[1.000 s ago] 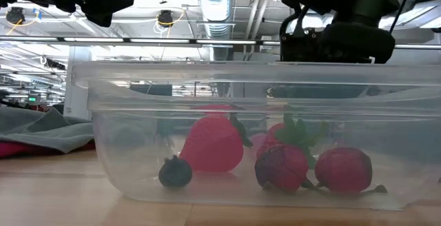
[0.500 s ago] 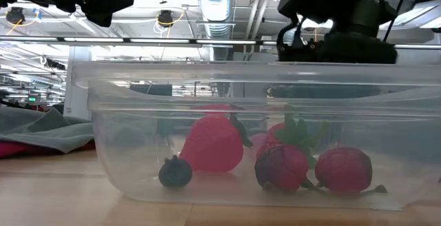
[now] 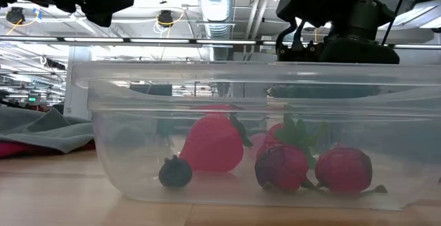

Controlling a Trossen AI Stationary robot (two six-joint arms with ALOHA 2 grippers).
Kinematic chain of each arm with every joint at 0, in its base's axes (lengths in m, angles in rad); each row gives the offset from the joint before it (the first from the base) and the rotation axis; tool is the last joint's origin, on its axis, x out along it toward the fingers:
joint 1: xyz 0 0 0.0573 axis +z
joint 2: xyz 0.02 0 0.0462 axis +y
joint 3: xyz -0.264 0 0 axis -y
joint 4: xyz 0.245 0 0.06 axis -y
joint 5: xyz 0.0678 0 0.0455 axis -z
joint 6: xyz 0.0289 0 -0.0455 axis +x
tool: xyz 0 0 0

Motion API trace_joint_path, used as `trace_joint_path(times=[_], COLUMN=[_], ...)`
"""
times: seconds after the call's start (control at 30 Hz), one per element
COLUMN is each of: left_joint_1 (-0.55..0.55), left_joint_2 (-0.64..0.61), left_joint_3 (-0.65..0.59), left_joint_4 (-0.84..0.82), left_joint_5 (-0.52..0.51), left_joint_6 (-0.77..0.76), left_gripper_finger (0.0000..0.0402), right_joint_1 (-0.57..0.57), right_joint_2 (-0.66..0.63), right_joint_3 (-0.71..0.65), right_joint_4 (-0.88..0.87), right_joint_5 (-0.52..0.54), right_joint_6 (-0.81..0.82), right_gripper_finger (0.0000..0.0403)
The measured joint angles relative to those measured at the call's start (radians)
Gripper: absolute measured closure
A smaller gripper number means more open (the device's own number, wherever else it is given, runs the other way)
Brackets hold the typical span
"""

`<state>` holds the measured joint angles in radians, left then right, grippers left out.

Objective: Pick and placing Produce into tupperware
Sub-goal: Put the cherry into the transparent bin

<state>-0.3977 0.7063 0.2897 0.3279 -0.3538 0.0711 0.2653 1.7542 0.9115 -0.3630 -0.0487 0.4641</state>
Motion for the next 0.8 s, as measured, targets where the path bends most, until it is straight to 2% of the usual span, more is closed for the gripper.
trace_joint_path(times=[0.33, 0.63, 0.8], left_joint_1=[0.0, 0.0, 0.0], left_joint_2=[0.0, 0.0, 0.0], left_joint_3=[0.0, 0.0, 0.0], left_joint_4=[0.0, 0.001, 0.0], left_joint_5=[0.001, 0.001, 0.002], left_joint_6=[-0.001, -0.019, -0.039], left_gripper_finger=[0.0203, 0.0203, 0.0203], right_joint_1=[-0.016, 0.006, 0.057], right_joint_2=[-0.005, -0.005, -0.005], right_joint_3=[0.055, 0.174, 0.226], right_joint_4=[-0.033, -0.058, 0.02], right_joint_5=[-0.004, 0.102, 0.103], right_joint_6=[-0.079, -0.176, -0.186], right_gripper_finger=[0.039, 0.039, 0.039])
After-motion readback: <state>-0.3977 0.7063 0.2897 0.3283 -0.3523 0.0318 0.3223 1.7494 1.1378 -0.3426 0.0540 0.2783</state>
